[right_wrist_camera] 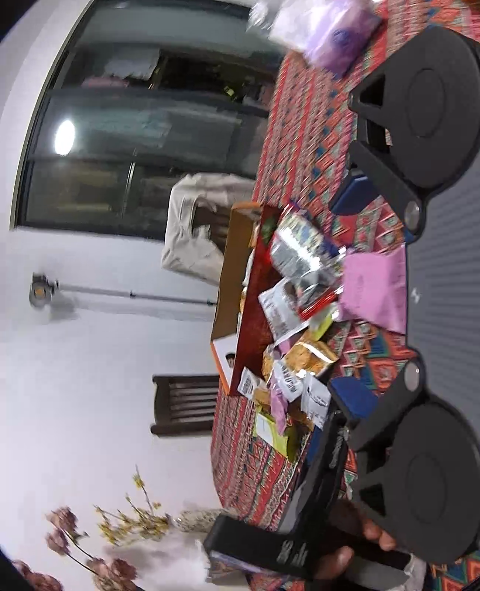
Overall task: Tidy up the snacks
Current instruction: 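Grasp a white sachet with the left tool while the right tool grasps a crisp packet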
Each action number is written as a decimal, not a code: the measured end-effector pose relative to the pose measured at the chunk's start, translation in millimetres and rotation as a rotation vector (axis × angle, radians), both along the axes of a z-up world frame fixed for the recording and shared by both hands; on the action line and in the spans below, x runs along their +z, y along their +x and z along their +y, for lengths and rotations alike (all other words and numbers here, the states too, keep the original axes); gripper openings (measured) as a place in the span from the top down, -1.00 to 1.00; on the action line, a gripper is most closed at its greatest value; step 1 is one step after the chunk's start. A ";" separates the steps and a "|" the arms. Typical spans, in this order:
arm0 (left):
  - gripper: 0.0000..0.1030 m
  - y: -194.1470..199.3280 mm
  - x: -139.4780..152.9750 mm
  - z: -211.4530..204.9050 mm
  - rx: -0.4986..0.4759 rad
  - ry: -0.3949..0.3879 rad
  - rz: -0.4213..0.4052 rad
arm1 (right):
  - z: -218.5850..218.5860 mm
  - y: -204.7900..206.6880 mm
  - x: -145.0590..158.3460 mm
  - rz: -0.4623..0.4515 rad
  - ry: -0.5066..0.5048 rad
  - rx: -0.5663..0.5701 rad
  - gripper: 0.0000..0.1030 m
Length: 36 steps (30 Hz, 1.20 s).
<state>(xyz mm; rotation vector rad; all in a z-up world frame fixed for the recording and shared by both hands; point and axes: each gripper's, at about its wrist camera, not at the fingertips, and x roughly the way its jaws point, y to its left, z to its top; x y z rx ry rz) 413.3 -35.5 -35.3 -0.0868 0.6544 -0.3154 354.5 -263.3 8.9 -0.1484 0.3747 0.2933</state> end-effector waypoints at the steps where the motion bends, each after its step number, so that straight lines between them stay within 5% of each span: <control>1: 0.20 -4.3 1.4 5.0 0.007 0.002 0.006 | 5.7 11.4 0.0 -0.002 -0.018 0.027 -0.81; 4: 0.20 -25.0 9.6 34.1 0.017 -0.069 0.000 | 26.2 48.6 -4.3 0.022 -0.074 0.124 -0.76; 6: 0.20 -35.5 10.6 58.3 0.052 -0.101 0.015 | 43.3 76.5 -10.9 0.043 -0.110 0.207 -0.51; 11: 0.19 -43.5 14.3 93.5 0.162 -0.051 0.003 | 94.2 128.5 -25.8 0.049 -0.231 0.356 -0.47; 14: 0.19 -40.9 15.2 98.4 0.180 -0.043 0.007 | 110.0 147.5 -33.4 0.091 -0.260 0.398 0.01; 16: 0.19 -40.6 14.1 97.5 0.168 -0.046 0.013 | 110.4 152.2 -39.1 0.130 -0.247 0.397 -0.02; 22: 0.19 -51.2 13.5 73.0 0.110 -0.046 0.022 | 91.5 129.6 -46.7 0.224 -0.168 0.332 0.08; 29: 0.19 -87.8 20.4 44.1 0.046 -0.026 0.021 | 52.4 32.0 -38.1 0.283 -0.069 0.260 0.09; 33: 0.19 -99.1 16.1 37.1 0.047 -0.005 0.054 | 26.1 -7.8 -40.9 0.289 0.051 0.209 -0.05; 36: 0.19 -106.8 17.4 33.1 0.045 0.012 0.051 | 20.4 -11.7 -47.5 0.270 0.040 0.222 -0.15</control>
